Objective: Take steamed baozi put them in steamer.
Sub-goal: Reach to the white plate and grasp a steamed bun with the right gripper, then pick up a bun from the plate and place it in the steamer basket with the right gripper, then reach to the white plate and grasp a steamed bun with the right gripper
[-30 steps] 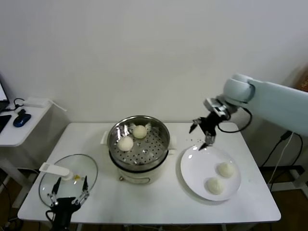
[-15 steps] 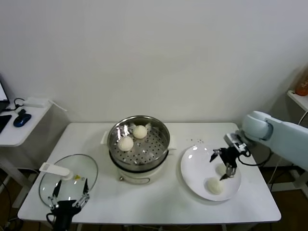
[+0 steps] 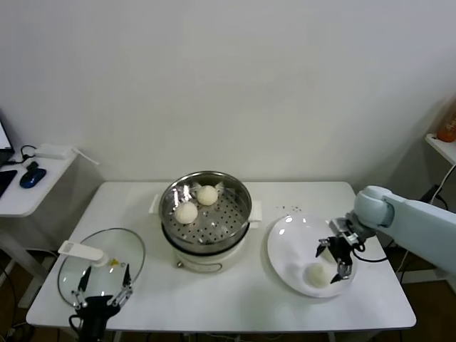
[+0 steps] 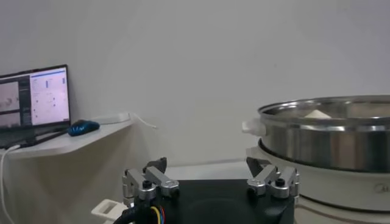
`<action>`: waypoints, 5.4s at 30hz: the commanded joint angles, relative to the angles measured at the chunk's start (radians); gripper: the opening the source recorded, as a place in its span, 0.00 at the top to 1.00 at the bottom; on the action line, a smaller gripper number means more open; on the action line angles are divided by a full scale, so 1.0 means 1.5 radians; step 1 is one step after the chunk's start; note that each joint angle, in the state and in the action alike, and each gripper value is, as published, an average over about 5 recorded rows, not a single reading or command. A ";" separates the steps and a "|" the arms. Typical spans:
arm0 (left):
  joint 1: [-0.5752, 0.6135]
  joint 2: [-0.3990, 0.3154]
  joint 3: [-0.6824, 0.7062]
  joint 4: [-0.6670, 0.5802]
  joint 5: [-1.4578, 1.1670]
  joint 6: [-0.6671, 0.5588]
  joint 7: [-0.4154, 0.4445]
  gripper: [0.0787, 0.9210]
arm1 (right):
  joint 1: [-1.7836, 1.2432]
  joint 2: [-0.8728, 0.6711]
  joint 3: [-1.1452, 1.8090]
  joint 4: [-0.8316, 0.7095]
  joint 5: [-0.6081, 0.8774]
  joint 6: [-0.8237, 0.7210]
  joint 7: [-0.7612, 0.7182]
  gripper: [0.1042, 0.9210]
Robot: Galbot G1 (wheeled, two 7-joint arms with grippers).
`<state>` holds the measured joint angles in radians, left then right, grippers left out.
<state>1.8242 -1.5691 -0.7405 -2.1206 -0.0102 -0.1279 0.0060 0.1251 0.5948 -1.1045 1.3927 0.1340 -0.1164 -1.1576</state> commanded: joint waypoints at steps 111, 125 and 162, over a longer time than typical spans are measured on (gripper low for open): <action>-0.001 0.010 -0.007 0.009 -0.009 0.026 0.003 0.12 | 0.201 0.511 -0.030 0.005 -0.281 0.321 -0.051 0.35; -0.003 0.008 -0.005 0.010 -0.007 0.026 0.003 0.12 | 0.193 0.514 -0.033 -0.002 -0.277 0.321 -0.054 0.35; -0.018 0.028 -0.001 -0.009 0.003 0.029 0.009 0.12 | 0.440 0.230 -0.169 -0.079 0.238 0.075 -0.001 0.12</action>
<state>1.8054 -1.5356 -0.7521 -2.1283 -0.0147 -0.0848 0.0169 0.6616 1.1660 -1.2254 1.3212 0.0965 0.2508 -1.2368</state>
